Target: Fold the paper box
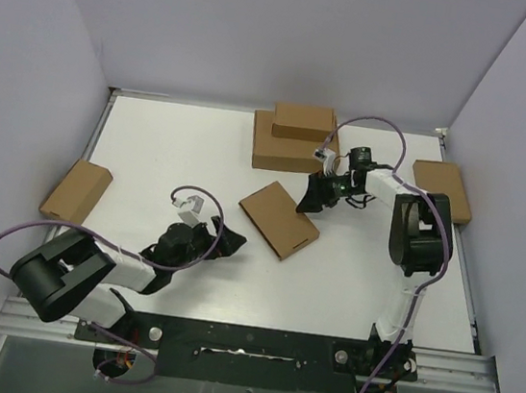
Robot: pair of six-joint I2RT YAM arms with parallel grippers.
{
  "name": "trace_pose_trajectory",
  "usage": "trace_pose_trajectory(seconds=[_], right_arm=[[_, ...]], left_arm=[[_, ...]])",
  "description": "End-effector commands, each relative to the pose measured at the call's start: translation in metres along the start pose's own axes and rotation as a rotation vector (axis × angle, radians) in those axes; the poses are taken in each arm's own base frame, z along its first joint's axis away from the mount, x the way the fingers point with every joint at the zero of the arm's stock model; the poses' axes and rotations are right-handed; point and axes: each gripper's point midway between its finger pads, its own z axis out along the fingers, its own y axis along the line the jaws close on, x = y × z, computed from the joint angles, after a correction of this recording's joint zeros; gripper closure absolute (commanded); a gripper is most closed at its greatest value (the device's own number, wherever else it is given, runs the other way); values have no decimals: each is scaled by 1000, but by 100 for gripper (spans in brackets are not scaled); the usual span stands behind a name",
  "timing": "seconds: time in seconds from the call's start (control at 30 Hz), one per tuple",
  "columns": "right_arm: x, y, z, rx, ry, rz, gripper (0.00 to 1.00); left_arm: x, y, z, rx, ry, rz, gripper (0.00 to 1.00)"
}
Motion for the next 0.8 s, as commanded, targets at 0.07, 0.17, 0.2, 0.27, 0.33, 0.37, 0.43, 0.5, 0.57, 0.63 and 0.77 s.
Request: trace_pose_trajectory(seconds=[0.07,0.17,0.2,0.27,0.33,0.37,0.43,0.5,0.57,0.63,0.77], right_arm=[[-3,4,5,-62,3,104,38],[2,9,9,-105,8,147,43],[4,11,11,-115,10,156,44],[8,12,13,-126,15,168,48],[10,13,14,-129,18,171,49],[10,14,15,-131,19,173,50],[10,15,15,-134,20,176,51],[11,17,16,-136,22,177,52],[12,18,18,-139,24,178,53],[12,19,18,-141,27,179,54],[13,21,21,-147,32,177,55]], left_arm=[[-20,-31,19,125,-44,-100,17],[-20,-25,28,91,-49,-116,19],[-21,-22,31,75,-52,-119,20],[-24,-19,38,52,-63,-119,20],[-27,-19,47,34,-68,-119,20],[-30,-21,52,28,-73,-121,20],[-31,-17,60,-8,-73,-134,20],[-32,-13,67,-47,-74,-158,20],[-32,-9,73,-76,-72,-170,25],[-31,-6,78,-99,-67,-181,31],[-25,2,87,-126,-35,-213,44]])
